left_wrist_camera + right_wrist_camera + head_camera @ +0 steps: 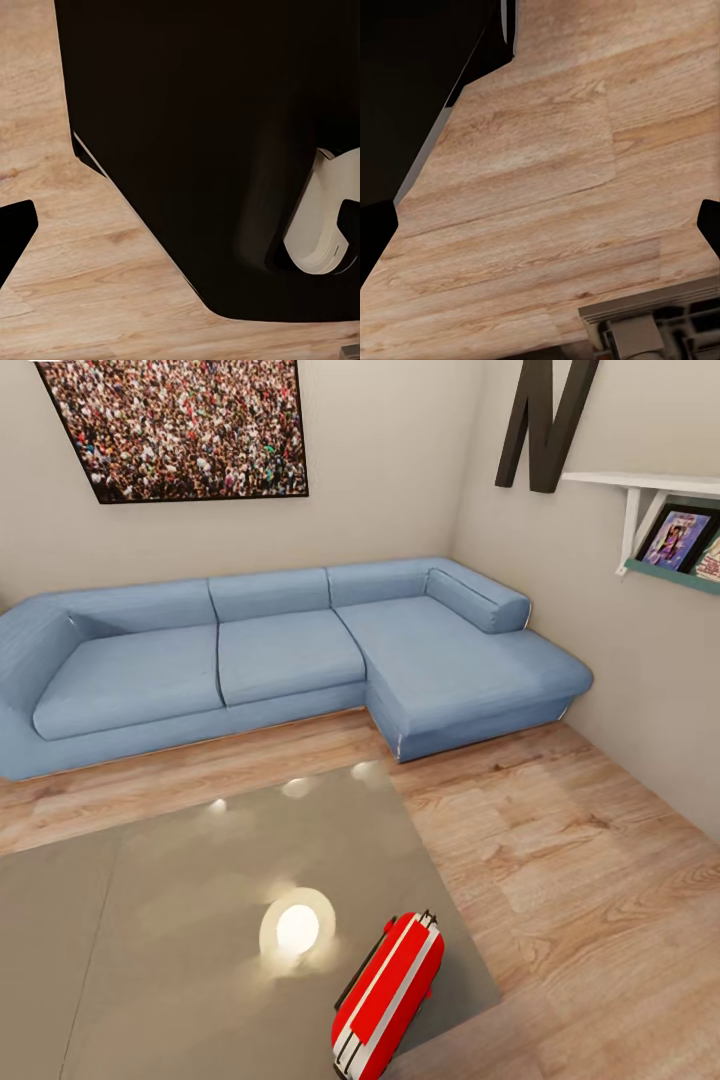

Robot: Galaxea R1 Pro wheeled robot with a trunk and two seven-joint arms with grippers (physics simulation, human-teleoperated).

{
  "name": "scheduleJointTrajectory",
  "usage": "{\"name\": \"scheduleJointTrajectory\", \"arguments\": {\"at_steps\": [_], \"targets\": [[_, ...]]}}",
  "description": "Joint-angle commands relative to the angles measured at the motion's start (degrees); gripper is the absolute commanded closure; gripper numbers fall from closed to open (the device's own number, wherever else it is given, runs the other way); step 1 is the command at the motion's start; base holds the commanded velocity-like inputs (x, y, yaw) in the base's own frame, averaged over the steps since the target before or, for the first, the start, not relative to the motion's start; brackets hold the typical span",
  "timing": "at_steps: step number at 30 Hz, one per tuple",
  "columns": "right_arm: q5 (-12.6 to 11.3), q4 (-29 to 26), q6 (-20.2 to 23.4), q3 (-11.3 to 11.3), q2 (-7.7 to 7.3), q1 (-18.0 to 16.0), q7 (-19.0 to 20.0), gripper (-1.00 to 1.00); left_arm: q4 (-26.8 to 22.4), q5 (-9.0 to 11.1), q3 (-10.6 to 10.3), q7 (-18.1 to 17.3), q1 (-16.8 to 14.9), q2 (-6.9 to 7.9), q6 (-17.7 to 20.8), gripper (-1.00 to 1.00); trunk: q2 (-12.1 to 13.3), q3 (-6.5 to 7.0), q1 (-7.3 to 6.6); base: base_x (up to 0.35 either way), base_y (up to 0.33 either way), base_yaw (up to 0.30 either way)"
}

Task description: Turn on the radio receiver that's on the table in the living room.

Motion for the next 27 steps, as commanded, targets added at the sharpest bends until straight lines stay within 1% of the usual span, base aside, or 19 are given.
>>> {"name": "scheduleJointTrajectory", "arguments": {"at_steps": [1, 19, 27], "targets": [[0.0, 0.0, 0.0, 0.0, 0.0, 0.0, 0.0, -1.0, 0.0, 0.0, 0.0, 0.0, 0.0, 0.0, 0.0, -1.0, 0.0, 0.0, 0.0, 0.0, 0.0, 0.0], [0.0, 0.0, 0.2, -0.1, 0.02, 0.0, -0.2, -1.0, -0.7, 0.1, 0.0, -0.1, 0.0, 0.0, 0.1, -1.0, 0.0, -0.02, 0.0, 0.0, 0.0, 0.0], [0.1, 0.0, 0.1, 0.0, 0.08, 0.0, -0.2, -1.0, -0.8, 0.2, 0.0, -0.1, 0.0, 0.08, 0.1, -1.0, 0.0, -0.54, 0.0, 0.0, 0.0, 0.0]]}}
